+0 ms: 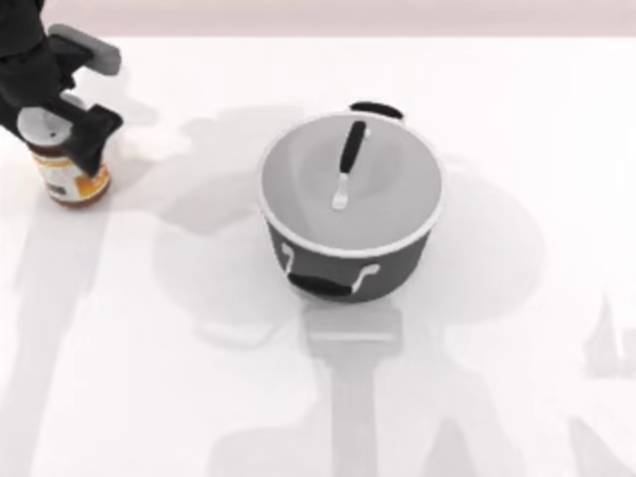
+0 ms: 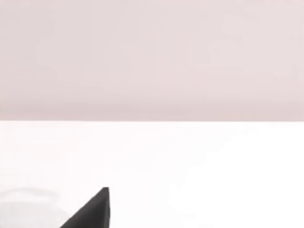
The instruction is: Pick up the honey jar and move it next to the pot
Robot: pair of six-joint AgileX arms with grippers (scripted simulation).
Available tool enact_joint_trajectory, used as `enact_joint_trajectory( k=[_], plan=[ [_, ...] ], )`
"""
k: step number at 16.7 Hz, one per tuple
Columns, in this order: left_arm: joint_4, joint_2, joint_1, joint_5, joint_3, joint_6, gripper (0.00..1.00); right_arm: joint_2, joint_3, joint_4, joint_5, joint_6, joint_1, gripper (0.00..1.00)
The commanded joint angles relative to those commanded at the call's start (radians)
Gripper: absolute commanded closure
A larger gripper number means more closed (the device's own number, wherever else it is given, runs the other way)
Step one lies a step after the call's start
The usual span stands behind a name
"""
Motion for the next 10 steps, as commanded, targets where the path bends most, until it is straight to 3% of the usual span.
enact_joint_trajectory(
  k=[10],
  plan=[
    [0.000,0.000,0.000,0.000,0.000,0.000,0.75,0.000,0.000,0.000,0.000,0.000,0.000,0.00]
  ],
)
